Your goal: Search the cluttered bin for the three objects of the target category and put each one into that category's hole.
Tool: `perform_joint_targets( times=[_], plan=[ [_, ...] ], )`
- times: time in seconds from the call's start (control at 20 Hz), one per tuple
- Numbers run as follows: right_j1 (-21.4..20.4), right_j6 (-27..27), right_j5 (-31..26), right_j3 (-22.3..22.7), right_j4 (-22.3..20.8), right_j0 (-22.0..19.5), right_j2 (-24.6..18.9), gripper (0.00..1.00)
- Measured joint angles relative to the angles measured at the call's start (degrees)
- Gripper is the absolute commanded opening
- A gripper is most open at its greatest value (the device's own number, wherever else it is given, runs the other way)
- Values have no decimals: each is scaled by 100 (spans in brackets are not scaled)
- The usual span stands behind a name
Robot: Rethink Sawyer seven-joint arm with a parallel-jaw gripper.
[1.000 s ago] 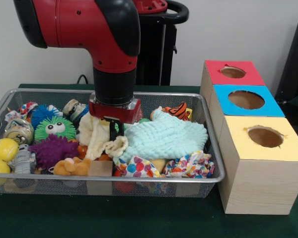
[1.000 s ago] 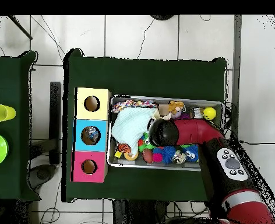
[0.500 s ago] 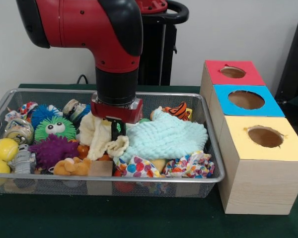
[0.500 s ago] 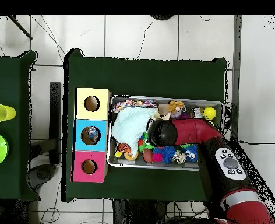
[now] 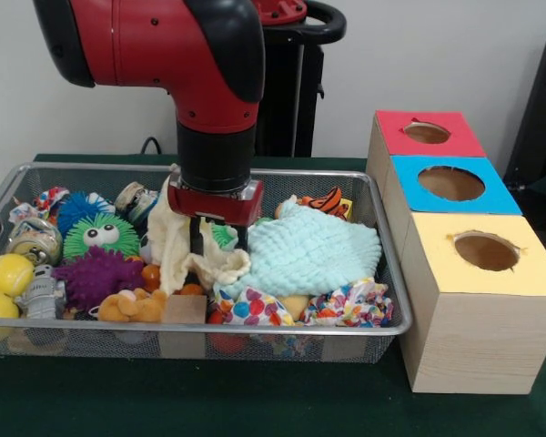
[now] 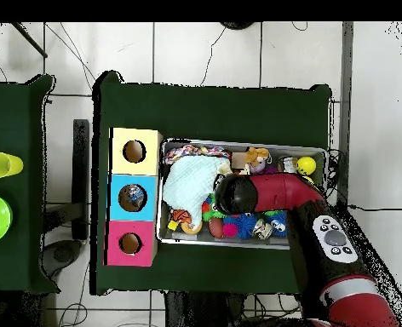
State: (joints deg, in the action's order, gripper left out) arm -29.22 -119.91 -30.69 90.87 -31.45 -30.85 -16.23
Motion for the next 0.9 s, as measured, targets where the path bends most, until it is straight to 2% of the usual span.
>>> perform_joint_targets(
  times=[0.9],
  plan=[
    [21,0,6,1,-34,211,-31,100]
  ],
)
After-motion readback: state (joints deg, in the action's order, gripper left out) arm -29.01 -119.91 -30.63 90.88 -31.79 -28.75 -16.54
